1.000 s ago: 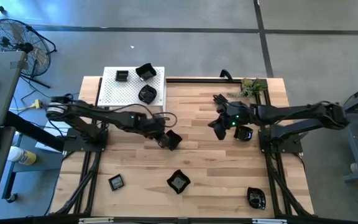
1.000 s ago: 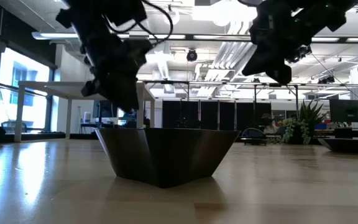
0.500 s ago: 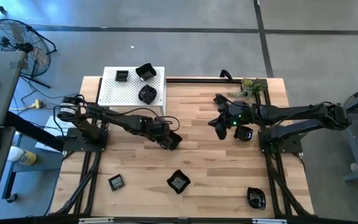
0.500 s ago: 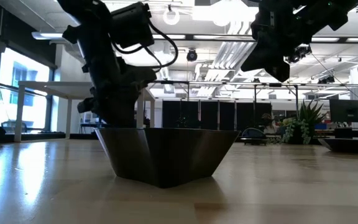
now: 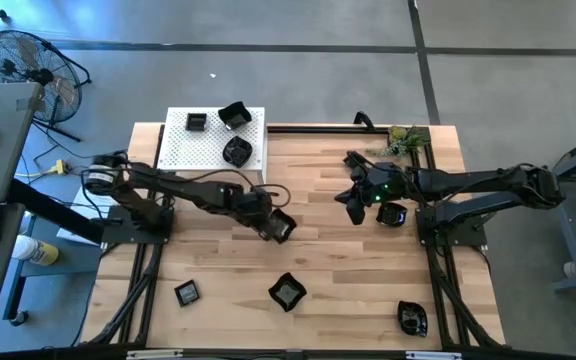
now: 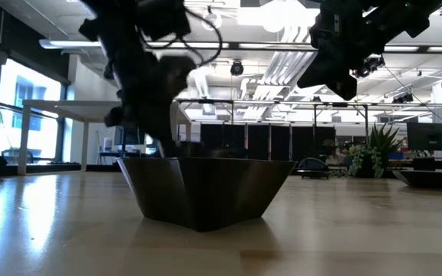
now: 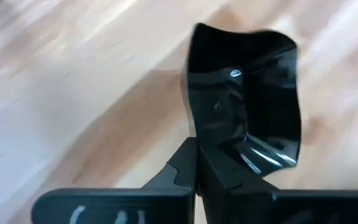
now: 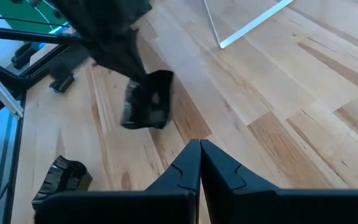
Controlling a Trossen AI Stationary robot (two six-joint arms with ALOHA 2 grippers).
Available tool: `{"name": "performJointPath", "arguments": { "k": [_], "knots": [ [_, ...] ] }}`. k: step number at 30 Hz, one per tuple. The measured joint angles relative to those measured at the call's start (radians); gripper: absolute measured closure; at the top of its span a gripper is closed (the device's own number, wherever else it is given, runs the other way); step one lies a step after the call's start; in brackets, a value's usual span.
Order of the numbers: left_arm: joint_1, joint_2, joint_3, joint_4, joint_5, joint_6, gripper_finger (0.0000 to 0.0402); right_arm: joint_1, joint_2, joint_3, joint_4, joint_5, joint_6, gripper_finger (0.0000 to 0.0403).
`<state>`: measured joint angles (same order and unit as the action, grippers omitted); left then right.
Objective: Pick & Place Mini shaped plates
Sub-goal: Stack the black distorted square plate on top of the other black distorted square plates on the shelf
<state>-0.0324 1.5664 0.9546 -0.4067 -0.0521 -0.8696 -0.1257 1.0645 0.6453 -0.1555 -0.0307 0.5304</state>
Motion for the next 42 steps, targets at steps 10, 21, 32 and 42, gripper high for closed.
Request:
{"name": "performJointPath", "arguments": {
  "k": [10,21,32,42],
  "knots": [
    [0.134,-0.112,0.379,-0.235,0.156,0.213,0.0401,0.0,0.0,0.0,0.003,0.002,-0.024,0.0401],
    [0.624,-0.11,0.76,-0.704,0.294,0.635,0.0401,0.0,0.0,0.0,0.003,-0.002,-0.04,0.0401],
    [1.085,-0.046,0.772,-0.767,0.455,0.994,0.0401,0.0,0.0,0.0,0.003,-0.002,-0.034,0.0401],
    [1.158,0.047,0.771,-0.755,0.47,1.223,0.0401,0.0,0.0,0.0,0.003,-0.002,-0.034,0.0401]
  ]
}}
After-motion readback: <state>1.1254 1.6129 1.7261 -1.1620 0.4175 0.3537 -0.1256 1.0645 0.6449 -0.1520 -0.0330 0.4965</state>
